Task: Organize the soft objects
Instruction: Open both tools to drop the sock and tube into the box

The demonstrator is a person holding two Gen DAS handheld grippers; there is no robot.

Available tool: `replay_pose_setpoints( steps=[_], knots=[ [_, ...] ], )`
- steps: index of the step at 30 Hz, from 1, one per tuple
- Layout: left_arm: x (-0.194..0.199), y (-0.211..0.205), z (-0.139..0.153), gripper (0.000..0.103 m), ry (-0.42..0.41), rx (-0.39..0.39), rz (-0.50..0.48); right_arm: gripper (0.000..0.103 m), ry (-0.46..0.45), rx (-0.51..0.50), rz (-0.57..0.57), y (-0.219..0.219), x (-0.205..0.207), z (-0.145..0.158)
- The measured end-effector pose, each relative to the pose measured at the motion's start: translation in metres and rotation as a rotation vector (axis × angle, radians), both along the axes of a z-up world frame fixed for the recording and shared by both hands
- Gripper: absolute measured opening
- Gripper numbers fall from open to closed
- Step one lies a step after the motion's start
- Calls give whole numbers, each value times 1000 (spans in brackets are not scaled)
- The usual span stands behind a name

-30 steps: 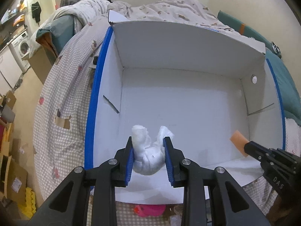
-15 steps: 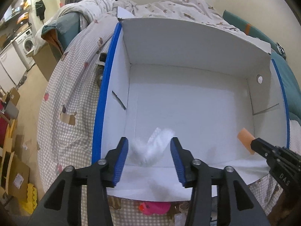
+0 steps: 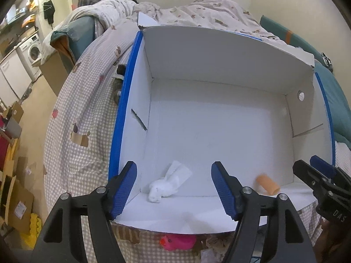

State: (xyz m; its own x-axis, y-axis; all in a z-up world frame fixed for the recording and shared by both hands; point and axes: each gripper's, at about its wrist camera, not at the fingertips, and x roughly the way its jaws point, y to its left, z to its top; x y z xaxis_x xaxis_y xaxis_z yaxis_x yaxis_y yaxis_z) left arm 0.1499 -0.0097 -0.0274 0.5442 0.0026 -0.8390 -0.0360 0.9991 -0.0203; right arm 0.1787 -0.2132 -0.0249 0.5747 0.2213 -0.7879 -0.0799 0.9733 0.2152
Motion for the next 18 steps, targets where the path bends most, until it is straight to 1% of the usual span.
replay_pose_setpoints(
  steps=[8, 12, 15, 18],
  knots=[
    [-1, 1, 1, 68, -10, -1, -1, 82, -3, -2, -23, -3, -1, -1],
    [-3, 0, 5, 68, -27, 20, -6, 82, -22, -35, -52, -4, -2, 2],
    [-8, 3, 10, 68, -47, 17, 0, 82, -38, -13, -70, -9, -5, 5],
    [-14, 6, 15, 68, -63, 17, 6, 82, -58, -29, -86, -10, -7, 8]
  ],
)
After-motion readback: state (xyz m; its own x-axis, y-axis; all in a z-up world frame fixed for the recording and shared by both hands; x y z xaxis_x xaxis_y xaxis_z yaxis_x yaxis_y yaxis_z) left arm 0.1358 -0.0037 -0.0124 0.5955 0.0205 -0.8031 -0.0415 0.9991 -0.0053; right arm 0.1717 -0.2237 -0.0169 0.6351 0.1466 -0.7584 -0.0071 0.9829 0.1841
